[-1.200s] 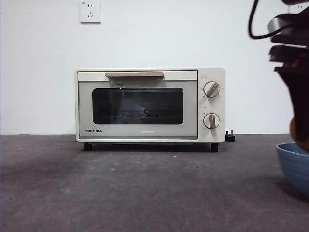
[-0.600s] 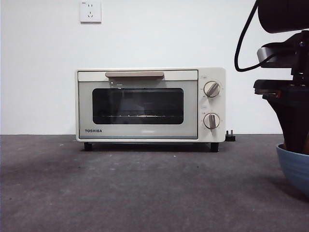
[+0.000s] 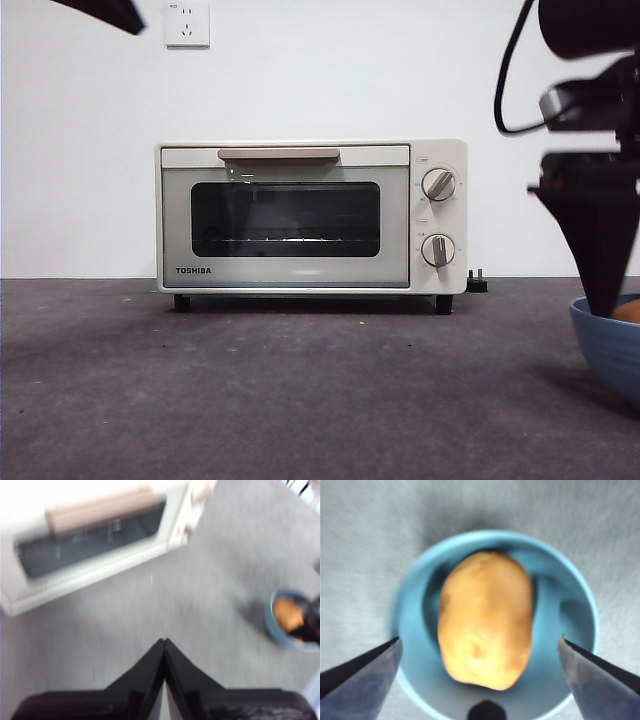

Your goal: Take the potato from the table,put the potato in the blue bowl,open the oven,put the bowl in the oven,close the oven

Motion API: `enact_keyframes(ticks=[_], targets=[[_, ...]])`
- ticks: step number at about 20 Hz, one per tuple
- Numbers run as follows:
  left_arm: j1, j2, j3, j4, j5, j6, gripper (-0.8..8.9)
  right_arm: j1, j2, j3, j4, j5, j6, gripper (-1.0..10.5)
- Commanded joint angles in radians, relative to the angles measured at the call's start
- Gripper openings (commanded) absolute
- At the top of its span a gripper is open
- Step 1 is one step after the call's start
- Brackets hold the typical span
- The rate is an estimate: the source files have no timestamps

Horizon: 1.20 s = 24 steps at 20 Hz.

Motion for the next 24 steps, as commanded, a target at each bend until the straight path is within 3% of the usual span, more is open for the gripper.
enact_keyframes(ticks=[1,7,9,11,12,19,24], targets=[[-0.002,0.115,0.092,0.033,0.006,-0.013,-0.06,0.001,-0.038,0.050,-0.021,0.005,-0.011,6.0],[0.003,0.481,0.422,0.039,0.038,-0.010,-0.06,0.002,-0.159,0.229,-0.174,0.004,-0.011,5.7],[0.009,0.599,0.527,0.032,0.105,-0.034,-0.06,0.002,-0.214,0.280,-0.224,0.004,-0.011,3.5],[0.010,0.689,0.605,0.024,0.083,-0.063,-0.06,0.002,-0.278,0.322,-0.262,0.004,-0.011,0.5],[0.010,0.720,0.630,0.024,0.068,-0.069,-0.06,0.002,-0.313,0.338,-0.274,0.004,-0.011,-0.2],[0.017,0.769,0.642,0.024,-0.024,-0.063,-0.06,0.002,-0.526,0.457,-0.313,-0.032,0.025,-0.1],[0.019,0.770,0.642,-0.025,-0.055,-0.012,-0.06,0.002,-0.592,0.518,-0.347,-0.056,0.071,-0.1]])
